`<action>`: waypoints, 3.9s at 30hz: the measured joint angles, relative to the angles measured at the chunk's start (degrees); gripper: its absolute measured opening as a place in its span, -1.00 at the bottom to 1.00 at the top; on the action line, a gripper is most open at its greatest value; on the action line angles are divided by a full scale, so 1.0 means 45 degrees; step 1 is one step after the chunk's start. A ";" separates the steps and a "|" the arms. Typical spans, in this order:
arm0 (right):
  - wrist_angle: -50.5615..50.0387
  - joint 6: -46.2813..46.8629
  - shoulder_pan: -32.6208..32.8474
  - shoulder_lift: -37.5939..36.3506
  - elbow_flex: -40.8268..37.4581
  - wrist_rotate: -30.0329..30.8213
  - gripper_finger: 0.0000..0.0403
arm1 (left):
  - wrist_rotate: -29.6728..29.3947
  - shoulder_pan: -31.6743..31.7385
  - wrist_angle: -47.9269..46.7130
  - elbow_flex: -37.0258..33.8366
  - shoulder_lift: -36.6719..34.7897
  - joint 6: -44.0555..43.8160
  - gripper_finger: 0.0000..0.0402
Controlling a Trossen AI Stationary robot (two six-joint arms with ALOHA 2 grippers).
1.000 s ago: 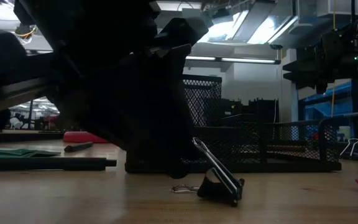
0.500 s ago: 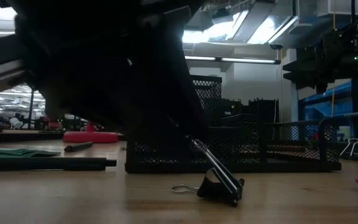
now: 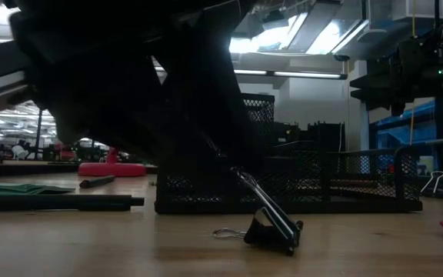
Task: Pick and place office supplies into organizer
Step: Put the bottom black binder clip into the black desk organizer
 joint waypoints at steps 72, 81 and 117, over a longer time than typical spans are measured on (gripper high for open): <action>-0.0001 0.0762 -0.0002 0.0000 0.0003 -0.0011 -0.04 | 0.0962 0.0321 -0.0903 0.0000 -0.1040 -0.2298 -0.98; -0.0001 0.1365 0.0000 0.0000 0.0003 -0.0015 -0.04 | 0.1445 0.1437 -0.2435 0.0000 -0.1975 -0.5734 -0.98; -0.0001 0.1263 -0.0003 0.0000 0.0004 0.0000 -0.04 | 0.3734 0.2740 -0.5115 0.0000 -0.2050 -1.0713 -0.98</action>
